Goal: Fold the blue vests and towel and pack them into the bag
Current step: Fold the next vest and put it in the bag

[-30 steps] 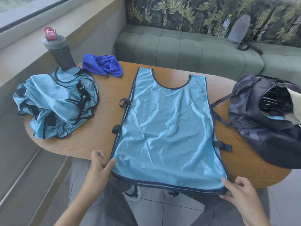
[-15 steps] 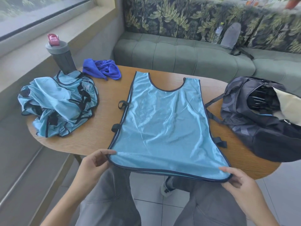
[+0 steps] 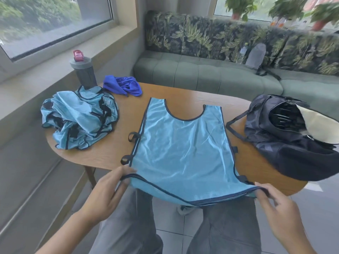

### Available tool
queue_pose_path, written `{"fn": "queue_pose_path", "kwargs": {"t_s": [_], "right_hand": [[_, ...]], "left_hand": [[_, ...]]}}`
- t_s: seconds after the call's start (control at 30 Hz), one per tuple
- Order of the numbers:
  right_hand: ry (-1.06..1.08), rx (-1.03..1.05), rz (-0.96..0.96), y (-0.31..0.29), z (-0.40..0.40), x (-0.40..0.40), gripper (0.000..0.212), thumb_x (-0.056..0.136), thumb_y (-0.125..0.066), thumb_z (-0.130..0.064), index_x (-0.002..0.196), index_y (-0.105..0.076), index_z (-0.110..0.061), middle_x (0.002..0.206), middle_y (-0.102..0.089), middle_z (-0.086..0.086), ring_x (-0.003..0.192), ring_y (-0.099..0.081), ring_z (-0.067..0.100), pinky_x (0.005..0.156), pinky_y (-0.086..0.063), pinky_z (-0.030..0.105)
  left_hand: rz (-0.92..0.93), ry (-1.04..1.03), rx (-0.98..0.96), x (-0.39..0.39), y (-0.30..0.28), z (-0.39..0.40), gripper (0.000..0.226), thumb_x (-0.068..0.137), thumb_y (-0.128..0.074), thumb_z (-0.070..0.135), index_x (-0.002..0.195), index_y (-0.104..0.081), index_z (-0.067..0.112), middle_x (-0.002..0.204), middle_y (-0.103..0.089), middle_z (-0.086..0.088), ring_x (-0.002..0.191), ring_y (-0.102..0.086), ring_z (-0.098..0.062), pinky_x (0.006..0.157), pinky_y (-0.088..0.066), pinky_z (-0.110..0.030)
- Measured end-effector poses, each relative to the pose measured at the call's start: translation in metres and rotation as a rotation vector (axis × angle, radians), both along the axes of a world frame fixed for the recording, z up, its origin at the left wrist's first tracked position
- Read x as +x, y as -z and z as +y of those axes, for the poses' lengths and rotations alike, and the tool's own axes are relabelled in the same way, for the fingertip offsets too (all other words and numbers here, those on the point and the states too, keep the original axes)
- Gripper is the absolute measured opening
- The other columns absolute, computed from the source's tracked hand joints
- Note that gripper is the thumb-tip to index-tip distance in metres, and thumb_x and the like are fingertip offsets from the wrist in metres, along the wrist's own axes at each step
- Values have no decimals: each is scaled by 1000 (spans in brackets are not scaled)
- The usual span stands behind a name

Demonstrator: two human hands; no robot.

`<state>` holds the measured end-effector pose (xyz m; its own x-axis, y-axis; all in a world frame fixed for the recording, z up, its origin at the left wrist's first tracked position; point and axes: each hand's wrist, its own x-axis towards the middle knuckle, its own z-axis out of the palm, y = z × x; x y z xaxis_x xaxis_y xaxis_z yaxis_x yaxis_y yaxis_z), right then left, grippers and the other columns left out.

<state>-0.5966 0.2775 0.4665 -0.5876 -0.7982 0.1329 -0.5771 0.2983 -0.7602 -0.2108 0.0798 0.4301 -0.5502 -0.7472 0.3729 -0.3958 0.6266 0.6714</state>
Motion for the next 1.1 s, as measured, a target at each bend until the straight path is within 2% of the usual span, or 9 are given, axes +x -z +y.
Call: {"fn": "queue_pose_path", "kwargs": {"t_s": [0.1, 0.2, 0.37, 0.47, 0.53, 0.73, 0.87, 1.0, 1.1], "right_hand": [[43, -75, 77, -6, 4, 11, 20, 99, -47, -42, 93, -56, -59, 92, -64, -33, 92, -61, -6, 68, -49, 19], [76, -83, 134, 1, 5, 18, 24, 101, -43, -39, 96, -50, -62, 95, -62, -34, 94, -60, -4, 58, -51, 24], [232, -85, 194, 19, 4, 22, 26, 102, -51, -23, 103, -45, -49, 93, -60, -24, 86, -60, 19, 72, -58, 47], [278, -135, 194, 19, -2, 21, 18, 105, -45, -21, 106, -50, -38, 97, -63, -4, 92, -58, 27, 80, -54, 47], [314, -160, 188, 14, -11, 24, 13, 108, -38, -30, 107, -51, -32, 101, -62, 2, 93, -58, 30, 82, -52, 50], [363, -264, 254, -7, -55, 24, 30, 104, -25, -37, 118, -45, -19, 107, -64, 15, 95, -59, 40, 76, -49, 49], [259, -233, 400, -22, -82, 0, 35, 104, -26, -40, 119, -47, -17, 111, -67, 19, 97, -62, 46, 75, -47, 49], [160, -187, 468, -32, -113, -32, 38, 101, -30, -48, 115, -49, -19, 104, -70, 19, 88, -64, 48, 70, -44, 44], [124, -169, 476, -36, -150, -56, 46, 100, -28, -56, 112, -50, -18, 95, -70, 18, 82, -65, 47, 66, -39, 38]], "left_hand": [[76, -104, -34, -4, -7, 0, 24, 106, -38, 46, 88, -41, 30, 72, -48, 13, 61, -46, -9, 58, -39, -31], [190, -207, 16, -7, -13, 4, 32, 103, -40, 43, 85, -43, 16, 68, -45, 0, 60, -42, -20, 58, -37, -37], [256, -299, 119, -14, -19, 7, 35, 102, -43, 41, 89, -47, 9, 72, -52, -2, 68, -49, -22, 66, -41, -33], [276, -345, 178, -17, -22, 3, 33, 101, -42, 40, 88, -45, 9, 74, -53, -5, 72, -49, -23, 67, -39, -32], [271, -359, 195, -23, -27, -5, 27, 101, -42, 36, 87, -44, 13, 75, -54, 5, 73, -50, -17, 69, -39, -30], [228, -448, 175, -43, -45, -48, 26, 104, -46, 7, 81, -38, 17, 68, -45, 3, 67, -43, -17, 65, -35, -36], [118, -473, 171, -45, -56, -87, 24, 102, -56, 21, 82, -44, 20, 64, -51, -9, 62, -49, -20, 63, -40, -44], [61, -417, 197, -53, -62, -128, 22, 103, -56, 36, 90, -47, 19, 56, -48, 0, 48, -44, -11, 55, -35, -37], [17, -412, 205, -68, -60, -167, 25, 102, -56, 39, 92, -47, 17, 58, -52, 0, 56, -51, -18, 58, -38, -37]]}}
